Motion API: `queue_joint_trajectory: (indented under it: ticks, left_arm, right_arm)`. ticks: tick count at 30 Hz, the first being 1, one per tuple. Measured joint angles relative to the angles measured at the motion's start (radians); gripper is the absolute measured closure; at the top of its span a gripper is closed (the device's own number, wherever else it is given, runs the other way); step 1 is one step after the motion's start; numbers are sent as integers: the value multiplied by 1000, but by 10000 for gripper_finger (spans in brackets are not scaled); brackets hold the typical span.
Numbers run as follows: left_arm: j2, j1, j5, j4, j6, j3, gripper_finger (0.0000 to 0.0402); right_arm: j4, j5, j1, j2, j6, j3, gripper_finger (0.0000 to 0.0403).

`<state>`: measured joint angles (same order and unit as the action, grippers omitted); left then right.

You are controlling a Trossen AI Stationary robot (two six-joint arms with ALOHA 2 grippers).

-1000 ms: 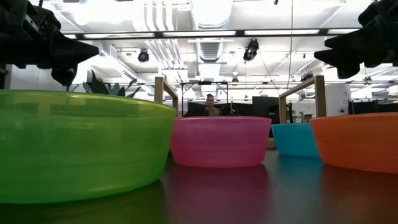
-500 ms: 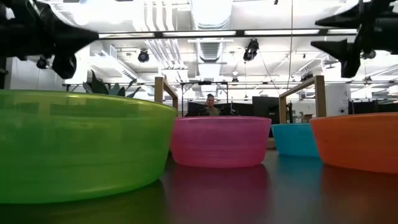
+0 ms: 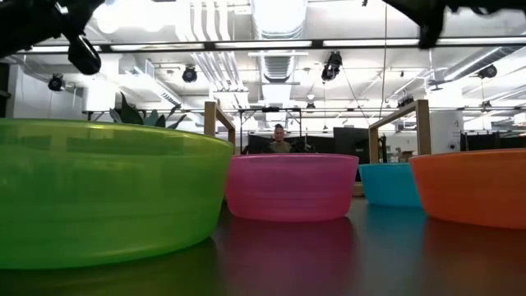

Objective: Place and stack bowls onto a shelf
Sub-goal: Put the blue patterned bowl on the shelf

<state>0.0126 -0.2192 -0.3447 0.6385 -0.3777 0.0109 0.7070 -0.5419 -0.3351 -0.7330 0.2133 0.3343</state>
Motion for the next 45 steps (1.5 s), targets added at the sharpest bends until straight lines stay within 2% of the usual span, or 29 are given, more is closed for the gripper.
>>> queue_joint_trajectory:
  ticks: [5,9,13,17,23,27,34,42,45]
  left_arm:
    - [29,0,147,98,27,12,402]
    - [68,0,181,103,83,90,402]
    - [135,0,224,55,189,176,402]
    - [186,0,223,-104,250,290,402]
    - [244,0,65,-599,273,534,402]
    - [304,1,-15,-901,265,668,402]
    - [373,0,-88,-933,365,686,402]
    - [401,0,-371,-954,466,659,402]
    - [400,1,-427,-953,487,637,402]
  right_arm:
    - [-344,-15,1,-153,-23,267,193]
    - [-622,-114,2,-254,11,499,193]
    - [-911,-135,2,-376,53,690,193]
    - [-1114,-139,6,-491,75,851,193]
    - [-1333,-135,37,-660,74,1020,193]
    - [-1446,-90,75,-750,46,1090,193]
    - [-1453,-78,168,-870,-58,1101,193]
    - [-1402,-80,310,-975,-134,1100,193]
    - [-1366,-86,359,-1007,-136,1100,193]
